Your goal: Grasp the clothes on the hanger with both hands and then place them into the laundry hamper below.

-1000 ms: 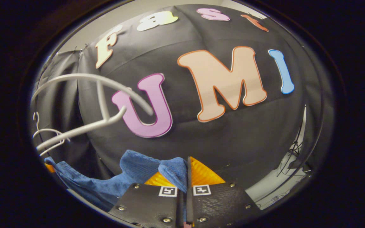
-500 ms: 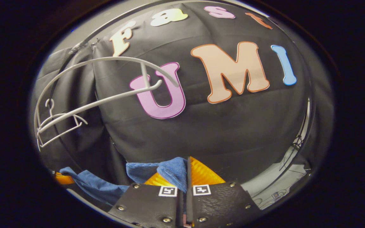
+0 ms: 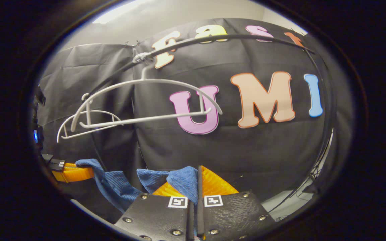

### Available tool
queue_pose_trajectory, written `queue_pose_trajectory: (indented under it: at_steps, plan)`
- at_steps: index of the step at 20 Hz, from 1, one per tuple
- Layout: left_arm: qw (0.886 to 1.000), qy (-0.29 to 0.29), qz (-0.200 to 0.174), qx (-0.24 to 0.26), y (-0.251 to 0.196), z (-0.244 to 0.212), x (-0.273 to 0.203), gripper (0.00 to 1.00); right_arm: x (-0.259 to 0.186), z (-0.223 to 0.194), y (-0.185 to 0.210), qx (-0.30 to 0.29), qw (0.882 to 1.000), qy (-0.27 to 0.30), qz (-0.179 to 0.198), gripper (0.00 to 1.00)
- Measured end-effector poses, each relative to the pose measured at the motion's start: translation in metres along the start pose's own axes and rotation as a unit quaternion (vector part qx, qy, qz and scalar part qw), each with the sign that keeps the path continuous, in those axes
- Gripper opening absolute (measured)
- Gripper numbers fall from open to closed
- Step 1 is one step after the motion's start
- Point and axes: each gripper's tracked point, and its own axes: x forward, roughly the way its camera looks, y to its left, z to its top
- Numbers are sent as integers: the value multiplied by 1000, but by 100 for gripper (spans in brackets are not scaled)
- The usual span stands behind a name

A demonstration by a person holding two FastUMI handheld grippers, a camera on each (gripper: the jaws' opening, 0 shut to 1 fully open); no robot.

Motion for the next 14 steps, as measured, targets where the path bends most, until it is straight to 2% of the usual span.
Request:
queue_pose_trajectory:
  at_steps: [2,7,13,14]
  plan:
    - [1000,-17,-14,3,-15,18,4,0,-8,22,10,0,1000,-24,13,4]
    - [997,-62,-36,20,-42,66,28,0,-17,71,22,36,997,-68,18,4]
    - [992,-102,-72,17,-68,109,50,0,-13,102,0,81,991,-105,-19,4]
    - [991,-105,-77,19,-72,113,54,0,-12,103,-2,84,991,-105,-23,0]
